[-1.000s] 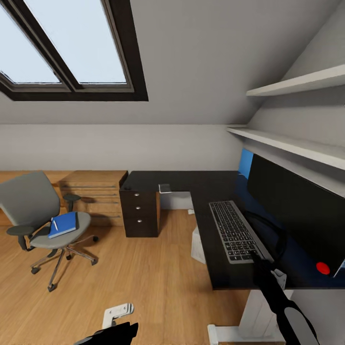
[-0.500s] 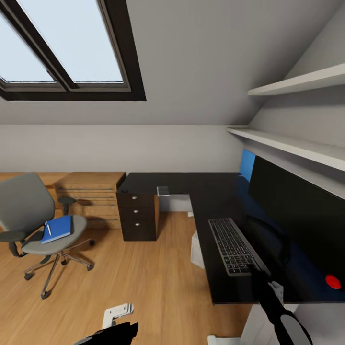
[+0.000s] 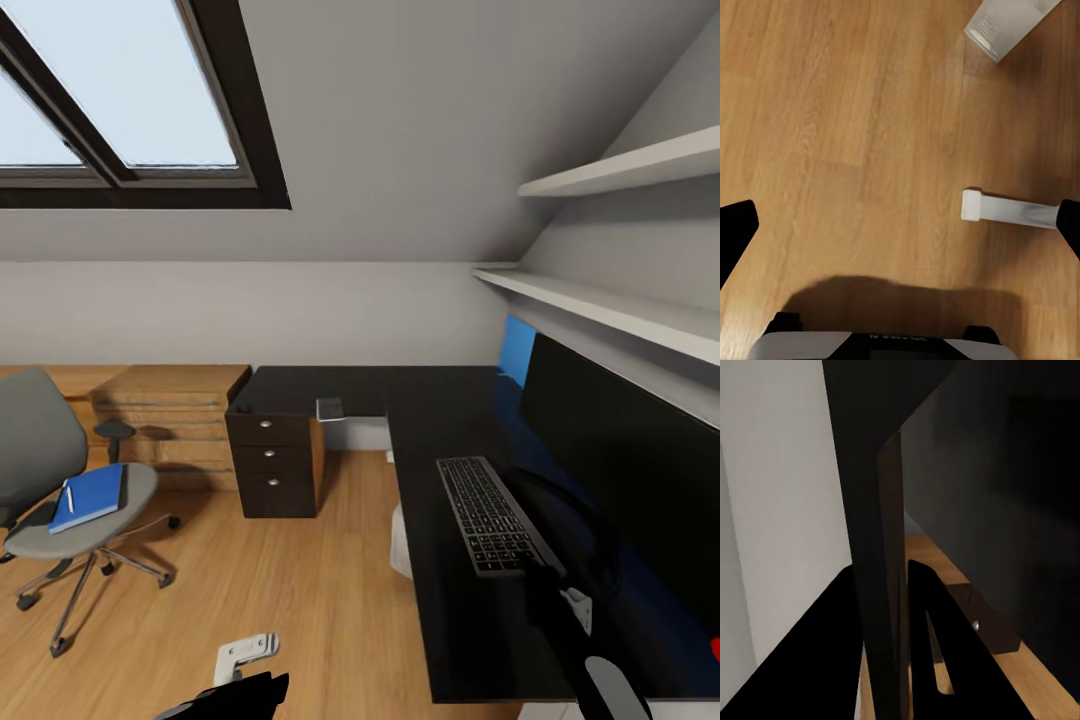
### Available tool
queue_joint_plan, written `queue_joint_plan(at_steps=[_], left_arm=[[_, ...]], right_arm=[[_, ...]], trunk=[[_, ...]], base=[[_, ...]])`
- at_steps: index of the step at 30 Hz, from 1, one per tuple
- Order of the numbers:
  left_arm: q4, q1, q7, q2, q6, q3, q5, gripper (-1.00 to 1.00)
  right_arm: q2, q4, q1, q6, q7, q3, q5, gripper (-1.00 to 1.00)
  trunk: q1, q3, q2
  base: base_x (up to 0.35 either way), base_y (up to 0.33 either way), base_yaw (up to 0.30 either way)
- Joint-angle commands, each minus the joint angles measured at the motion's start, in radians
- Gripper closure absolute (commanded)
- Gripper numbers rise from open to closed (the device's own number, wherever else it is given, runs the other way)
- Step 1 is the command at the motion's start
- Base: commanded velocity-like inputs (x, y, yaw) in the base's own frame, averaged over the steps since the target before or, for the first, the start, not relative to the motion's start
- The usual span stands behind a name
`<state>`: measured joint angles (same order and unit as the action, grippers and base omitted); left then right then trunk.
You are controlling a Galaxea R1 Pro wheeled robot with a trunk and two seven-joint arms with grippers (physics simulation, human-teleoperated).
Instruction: In the bedroom, organize the workspace by keeping the computer under the desk, ensuring the monitor is on the desk, placing the keyboard on the desk next to the monitor, placing the mouse on the desk next to the keyboard, moving the folder from the swivel chair onto the desk next to the mouse, stacking the notebook on top of the folder with the pen on top of the notebook, and positioning the swivel chair next to the desk.
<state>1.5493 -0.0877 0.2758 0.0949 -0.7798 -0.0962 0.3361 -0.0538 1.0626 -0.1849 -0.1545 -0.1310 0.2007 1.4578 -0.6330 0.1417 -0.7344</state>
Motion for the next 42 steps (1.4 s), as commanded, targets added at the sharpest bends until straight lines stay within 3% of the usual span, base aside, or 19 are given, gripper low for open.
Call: queue_joint_plan(at_steps=[1, 10, 18, 27, 42], left_arm=[[0.002, 0.000, 0.009, 0.000, -0.003, 0.000, 0.011, -1.00], [0.002, 0.000, 0.008, 0.000, -0.003, 0.000, 0.011, -1.00], [0.002, 0.000, 0.008, 0.000, -0.003, 0.000, 0.012, -1.00], [0.002, 0.000, 0.008, 0.000, -0.003, -0.001, 0.011, -1.00], [0.003, 0.000, 0.008, 0.000, -0.003, -0.002, 0.012, -1.00]], right_arm=[[0.000, 0.000, -0.001, -0.006, -0.005, 0.002, 0.013, 1.00], [0.009, 0.000, -0.001, 0.003, -0.003, 0.003, 0.017, 1.00], [0.010, -0.002, -0.001, 0.094, 0.007, 0.002, 0.018, 1.00], [0.011, -0.004, -0.002, 0.101, 0.086, -0.001, 0.018, 1.00], [0.012, -0.004, -0.002, 0.099, 0.132, -0.004, 0.019, 1.00]], trunk=[[-0.001, 0.001, -0.001], [-0.001, 0.001, -0.001], [-0.001, 0.001, -0.001], [-0.001, 0.001, -0.001], [-0.001, 0.001, -0.001]], base=[[0.245, -0.097, 0.000], [0.051, -0.019, 0.000], [0.001, 0.000, 0.000], [0.000, 0.000, 0.000], [0.010, 0.000, 0.000]])
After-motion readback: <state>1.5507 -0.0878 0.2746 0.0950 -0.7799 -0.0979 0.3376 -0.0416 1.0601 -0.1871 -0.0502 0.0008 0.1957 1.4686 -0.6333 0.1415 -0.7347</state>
